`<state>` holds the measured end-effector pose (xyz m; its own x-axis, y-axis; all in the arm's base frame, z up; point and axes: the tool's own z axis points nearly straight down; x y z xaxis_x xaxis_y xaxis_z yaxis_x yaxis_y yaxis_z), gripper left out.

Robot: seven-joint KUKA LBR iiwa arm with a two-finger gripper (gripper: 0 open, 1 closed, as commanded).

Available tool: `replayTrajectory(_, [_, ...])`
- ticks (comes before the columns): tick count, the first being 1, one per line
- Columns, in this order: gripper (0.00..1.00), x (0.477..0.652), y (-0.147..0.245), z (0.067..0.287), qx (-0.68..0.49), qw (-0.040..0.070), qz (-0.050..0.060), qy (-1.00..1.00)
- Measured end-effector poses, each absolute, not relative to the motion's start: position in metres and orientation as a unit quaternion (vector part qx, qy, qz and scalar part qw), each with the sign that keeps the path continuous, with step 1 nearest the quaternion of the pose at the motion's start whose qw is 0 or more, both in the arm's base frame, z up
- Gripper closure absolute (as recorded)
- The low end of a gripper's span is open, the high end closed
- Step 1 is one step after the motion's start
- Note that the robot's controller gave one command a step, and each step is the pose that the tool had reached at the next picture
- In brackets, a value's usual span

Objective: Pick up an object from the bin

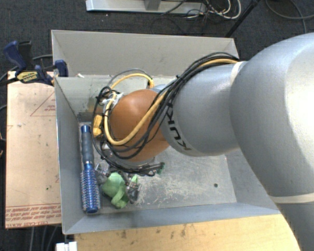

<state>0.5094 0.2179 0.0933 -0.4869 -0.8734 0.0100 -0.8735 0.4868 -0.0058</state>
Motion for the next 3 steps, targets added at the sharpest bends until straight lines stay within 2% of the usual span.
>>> replayTrajectory(1, [1.00, 0.510, 0.219, 0.095, 0.506, 0.000, 0.004, -0.862])
replayTrajectory(2, [1.00, 0.503, 0.187, 0.094, 0.496, -0.013, -0.002, -0.868])
replayTrajectory(3, [1.00, 0.503, 0.190, 0.250, 0.592, -0.005, 0.001, -0.806])
